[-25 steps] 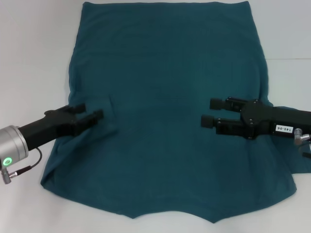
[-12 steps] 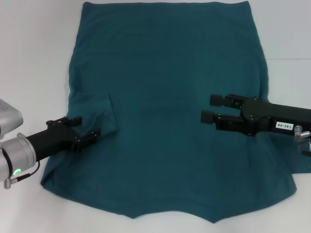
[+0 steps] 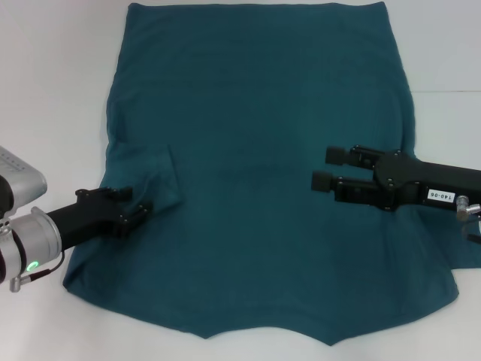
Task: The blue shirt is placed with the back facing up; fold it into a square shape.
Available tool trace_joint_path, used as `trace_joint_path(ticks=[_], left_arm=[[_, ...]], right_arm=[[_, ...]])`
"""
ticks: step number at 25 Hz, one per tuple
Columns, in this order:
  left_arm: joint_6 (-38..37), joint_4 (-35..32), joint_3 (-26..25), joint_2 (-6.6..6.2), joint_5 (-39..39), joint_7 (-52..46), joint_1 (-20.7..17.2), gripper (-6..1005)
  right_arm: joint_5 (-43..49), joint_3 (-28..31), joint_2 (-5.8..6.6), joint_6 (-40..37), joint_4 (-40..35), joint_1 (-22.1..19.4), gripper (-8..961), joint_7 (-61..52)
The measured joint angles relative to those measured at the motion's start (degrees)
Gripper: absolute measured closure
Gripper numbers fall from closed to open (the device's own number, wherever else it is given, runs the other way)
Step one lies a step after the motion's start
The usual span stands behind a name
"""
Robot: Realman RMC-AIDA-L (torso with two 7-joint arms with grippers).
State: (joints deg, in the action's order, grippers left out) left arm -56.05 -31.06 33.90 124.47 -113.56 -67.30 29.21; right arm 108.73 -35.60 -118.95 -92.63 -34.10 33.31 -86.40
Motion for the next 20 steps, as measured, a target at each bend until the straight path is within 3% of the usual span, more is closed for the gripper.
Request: trace_joint_path(ticks=[11, 20], left_arm=[[3.76, 0.07, 2.31, 0.07, -0.16, -2.02, 0.32, 746], [-1.69, -0.82, 2.32, -0.02, -0.04, -2.33, 0.16, 977]], right_arm=[[-0.11, 0.00, 0.05, 0.00, 0.00, 0.00, 115, 0.00], [-0.11, 0.00, 0.05, 0.01, 0.00, -0.25, 117, 0.00]])
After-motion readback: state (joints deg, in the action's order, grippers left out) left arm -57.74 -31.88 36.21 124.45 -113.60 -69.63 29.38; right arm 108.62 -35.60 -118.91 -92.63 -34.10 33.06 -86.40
